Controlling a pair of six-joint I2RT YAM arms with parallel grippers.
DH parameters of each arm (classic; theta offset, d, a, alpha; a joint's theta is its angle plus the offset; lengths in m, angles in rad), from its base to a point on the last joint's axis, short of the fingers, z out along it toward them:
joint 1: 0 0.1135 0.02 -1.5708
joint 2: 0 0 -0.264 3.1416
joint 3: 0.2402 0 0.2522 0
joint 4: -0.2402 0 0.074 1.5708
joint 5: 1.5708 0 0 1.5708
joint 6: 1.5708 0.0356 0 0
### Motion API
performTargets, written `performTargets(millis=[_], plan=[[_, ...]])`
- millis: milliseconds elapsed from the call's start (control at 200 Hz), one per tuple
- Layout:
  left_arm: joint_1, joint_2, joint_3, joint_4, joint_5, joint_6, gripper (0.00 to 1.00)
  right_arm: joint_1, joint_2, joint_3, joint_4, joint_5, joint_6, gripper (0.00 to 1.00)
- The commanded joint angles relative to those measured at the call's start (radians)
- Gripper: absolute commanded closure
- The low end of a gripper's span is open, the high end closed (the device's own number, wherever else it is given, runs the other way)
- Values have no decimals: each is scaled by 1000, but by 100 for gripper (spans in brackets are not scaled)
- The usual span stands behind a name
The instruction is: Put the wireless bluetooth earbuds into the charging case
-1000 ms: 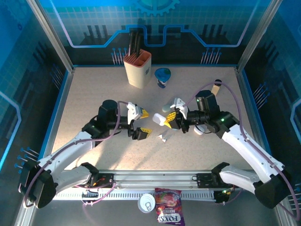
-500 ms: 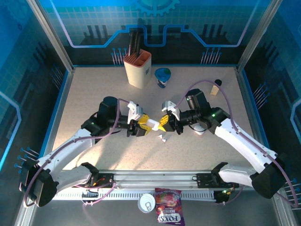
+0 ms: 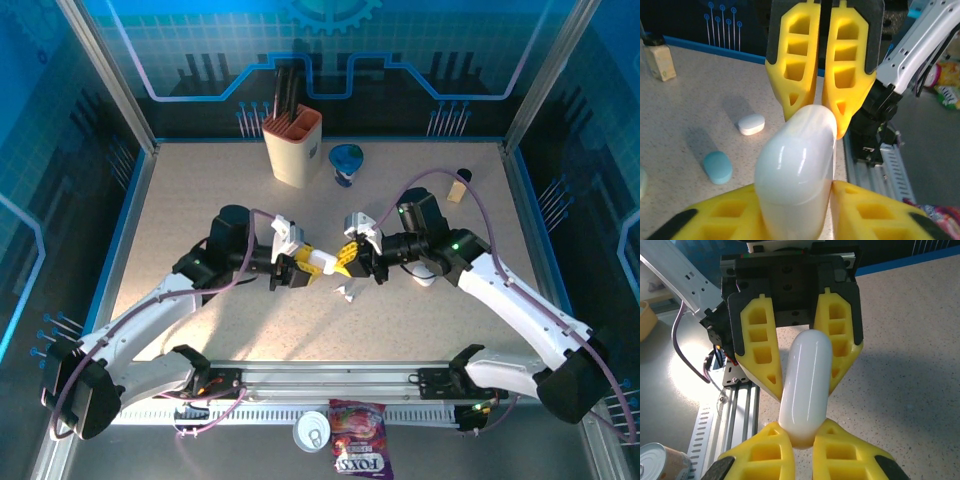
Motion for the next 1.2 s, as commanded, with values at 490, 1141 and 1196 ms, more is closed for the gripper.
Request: performTargets(millis=[490, 1141, 1196], plan=[[-5, -30, -35, 32, -39, 71, 91, -42, -16, -39, 218, 237, 350, 48], [-7, -72, -239, 489, -290, -104, 92, -142, 51, -156, 141, 422, 752, 44], [-7, -63, -255, 541, -311, -121, 92, -133, 77, -185, 107, 443, 777, 45]])
